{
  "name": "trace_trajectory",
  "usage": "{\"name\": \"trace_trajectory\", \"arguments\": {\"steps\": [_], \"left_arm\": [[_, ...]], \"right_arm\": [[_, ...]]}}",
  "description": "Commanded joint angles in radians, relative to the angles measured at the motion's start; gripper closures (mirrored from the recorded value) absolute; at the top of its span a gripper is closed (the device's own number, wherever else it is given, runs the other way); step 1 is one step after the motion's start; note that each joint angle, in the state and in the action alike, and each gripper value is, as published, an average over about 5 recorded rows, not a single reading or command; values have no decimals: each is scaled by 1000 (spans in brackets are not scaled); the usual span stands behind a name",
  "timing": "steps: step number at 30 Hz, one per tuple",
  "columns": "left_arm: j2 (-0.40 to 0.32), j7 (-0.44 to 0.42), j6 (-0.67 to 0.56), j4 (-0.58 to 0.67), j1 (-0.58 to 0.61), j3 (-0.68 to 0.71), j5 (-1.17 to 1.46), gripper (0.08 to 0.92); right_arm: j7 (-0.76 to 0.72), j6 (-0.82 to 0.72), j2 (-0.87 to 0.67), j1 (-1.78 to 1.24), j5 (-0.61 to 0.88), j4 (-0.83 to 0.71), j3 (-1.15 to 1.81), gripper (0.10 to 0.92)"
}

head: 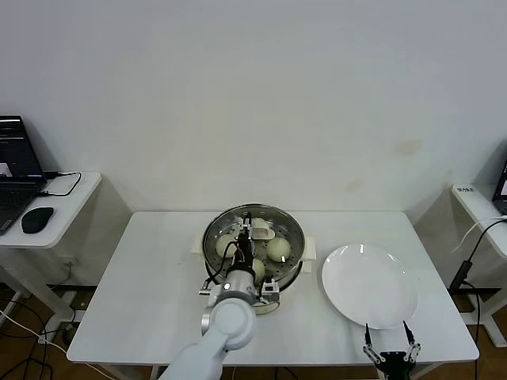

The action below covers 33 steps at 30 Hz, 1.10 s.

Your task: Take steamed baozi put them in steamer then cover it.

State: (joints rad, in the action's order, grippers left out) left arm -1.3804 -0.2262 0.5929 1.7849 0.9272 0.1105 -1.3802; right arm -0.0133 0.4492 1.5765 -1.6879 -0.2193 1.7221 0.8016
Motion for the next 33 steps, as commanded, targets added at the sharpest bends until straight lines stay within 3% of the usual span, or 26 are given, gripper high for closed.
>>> {"name": "trace_trajectory", "arguments": {"steps": [1,7,14,18,23,27,33], "left_arm": [[50,23,0,139,62,-3,52,550],[126,91,-42,287,188,-34,223,377],[201,293,-164,482,389,-185,575,197],[202,441,-419,522,561,-377,983,178],[171,501,-772,466,716,-650,1441,177],[163,497,-799,447,825,-742,1647,177],[155,471,-788,418,987,-734,1748,177]], "right_arm": [[0,-1,0,0,-4,-1,-5,203],[-1,0,-2,-5,-2,4,-3,203],[-3,4,-24,-21,16,14,1,203],[-12,1,-46,-28,42,27,2,203],[-22,-11,-50,-19,55,37,-5,203],[-36,-26,-65,-25,83,55,-16,203],[-100,-115,-140,-86,244,123,-39,203]]}}
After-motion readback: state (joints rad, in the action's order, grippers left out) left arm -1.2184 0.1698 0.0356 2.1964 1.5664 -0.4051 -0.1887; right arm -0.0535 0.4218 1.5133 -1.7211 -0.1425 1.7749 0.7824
